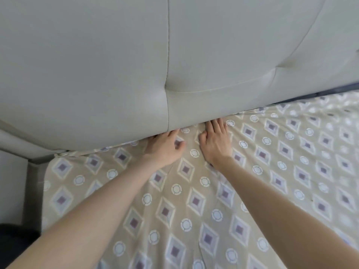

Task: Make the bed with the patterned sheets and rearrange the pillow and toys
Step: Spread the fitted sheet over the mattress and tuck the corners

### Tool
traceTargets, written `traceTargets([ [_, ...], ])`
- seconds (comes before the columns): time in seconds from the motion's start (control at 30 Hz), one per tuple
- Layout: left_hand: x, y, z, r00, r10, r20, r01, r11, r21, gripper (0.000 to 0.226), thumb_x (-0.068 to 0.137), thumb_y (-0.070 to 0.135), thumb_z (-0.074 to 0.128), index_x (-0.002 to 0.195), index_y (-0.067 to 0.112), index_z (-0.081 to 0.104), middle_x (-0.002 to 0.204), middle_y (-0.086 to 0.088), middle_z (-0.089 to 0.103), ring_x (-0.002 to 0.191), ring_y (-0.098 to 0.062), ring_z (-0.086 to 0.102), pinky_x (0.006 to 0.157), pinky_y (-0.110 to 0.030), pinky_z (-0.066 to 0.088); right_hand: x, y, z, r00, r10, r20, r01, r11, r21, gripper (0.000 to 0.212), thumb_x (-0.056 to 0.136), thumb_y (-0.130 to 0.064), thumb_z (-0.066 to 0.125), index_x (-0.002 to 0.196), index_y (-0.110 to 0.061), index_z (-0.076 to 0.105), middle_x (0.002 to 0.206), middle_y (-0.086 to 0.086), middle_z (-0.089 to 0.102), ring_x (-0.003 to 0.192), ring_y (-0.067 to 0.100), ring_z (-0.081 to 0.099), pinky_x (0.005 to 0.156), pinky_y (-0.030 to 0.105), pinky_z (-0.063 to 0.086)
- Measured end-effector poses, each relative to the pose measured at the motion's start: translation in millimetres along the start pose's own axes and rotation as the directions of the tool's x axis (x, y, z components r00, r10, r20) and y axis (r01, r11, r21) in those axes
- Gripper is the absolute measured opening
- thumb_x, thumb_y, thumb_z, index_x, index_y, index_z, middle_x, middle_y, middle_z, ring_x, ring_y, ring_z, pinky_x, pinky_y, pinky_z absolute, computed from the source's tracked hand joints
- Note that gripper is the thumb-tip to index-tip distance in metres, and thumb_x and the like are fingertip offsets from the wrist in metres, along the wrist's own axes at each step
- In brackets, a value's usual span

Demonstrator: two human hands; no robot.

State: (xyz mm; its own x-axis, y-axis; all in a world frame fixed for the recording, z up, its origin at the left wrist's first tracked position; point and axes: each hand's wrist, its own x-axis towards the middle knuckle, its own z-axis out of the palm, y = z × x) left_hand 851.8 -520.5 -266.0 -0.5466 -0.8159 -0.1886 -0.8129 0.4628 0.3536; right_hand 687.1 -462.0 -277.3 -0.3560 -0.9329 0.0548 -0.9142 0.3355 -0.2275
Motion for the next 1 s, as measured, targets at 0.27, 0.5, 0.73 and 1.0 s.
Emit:
traceTargets([
  [0.27, 10.1, 6.1, -9.4, 0.992, -0.087, 0.093, 0.088, 0.996, -0.013, 0.050, 0.089, 0.046, 0.038, 0.135, 0.026, 0.037, 0.119, -0.010, 0.060, 0.114, -0.029, 0.054, 0.085, -0.031, 0.042, 17.7, -5.3, -17.3, 0.995, 0.006, 0.101, -0.002, 0.999, -0.037, 0.043, 0.093, -0.024, 0.035, 0.125, -0.003, 0.055, 0.133, 0.014, 0.045, 0.131, 0.029, 0.031, 0.114, 0.036, 0.020],
  [0.5, -31.6, -38.8, -5.7, 0.987, 0.150, -0.061, -0.147, 0.988, 0.052, 0.057, 0.100, 0.043, 0.028, 0.152, 0.025, 0.014, 0.159, 0.009, 0.014, 0.146, -0.011, 0.012, 0.118, -0.035, 0.012, -13.0, -13.1, -11.0, 0.989, -0.022, 0.145, 0.033, 0.997, -0.073, 0.055, 0.099, -0.025, 0.026, 0.152, -0.019, 0.017, 0.158, 0.000, 0.017, 0.147, 0.029, 0.001, 0.119, 0.045, 0.000],
  [0.73, -49.4, -46.5, -8.2, 0.994, -0.032, -0.106, 0.046, 0.990, 0.132, 0.062, 0.097, 0.046, 0.031, 0.150, 0.016, 0.020, 0.155, -0.001, 0.025, 0.142, -0.021, 0.024, 0.115, -0.036, 0.017, -22.1, -35.8, -6.1, 0.961, -0.247, 0.121, 0.247, 0.969, 0.014, 0.058, 0.091, -0.024, 0.033, 0.149, -0.023, 0.029, 0.154, 0.001, 0.027, 0.145, 0.026, 0.012, 0.120, 0.038, 0.003],
  [1.0, -30.5, -55.2, -20.2, 0.985, -0.159, 0.071, 0.159, 0.987, 0.010, 0.065, 0.082, 0.063, 0.040, 0.137, 0.029, 0.036, 0.109, -0.001, 0.061, 0.111, -0.026, 0.054, 0.089, -0.032, 0.046, -8.0, -51.6, -1.3, 0.971, -0.222, 0.088, 0.223, 0.975, -0.003, 0.052, 0.082, -0.029, 0.037, 0.130, -0.018, 0.050, 0.132, 0.004, 0.049, 0.128, 0.026, 0.036, 0.116, 0.035, 0.019],
])
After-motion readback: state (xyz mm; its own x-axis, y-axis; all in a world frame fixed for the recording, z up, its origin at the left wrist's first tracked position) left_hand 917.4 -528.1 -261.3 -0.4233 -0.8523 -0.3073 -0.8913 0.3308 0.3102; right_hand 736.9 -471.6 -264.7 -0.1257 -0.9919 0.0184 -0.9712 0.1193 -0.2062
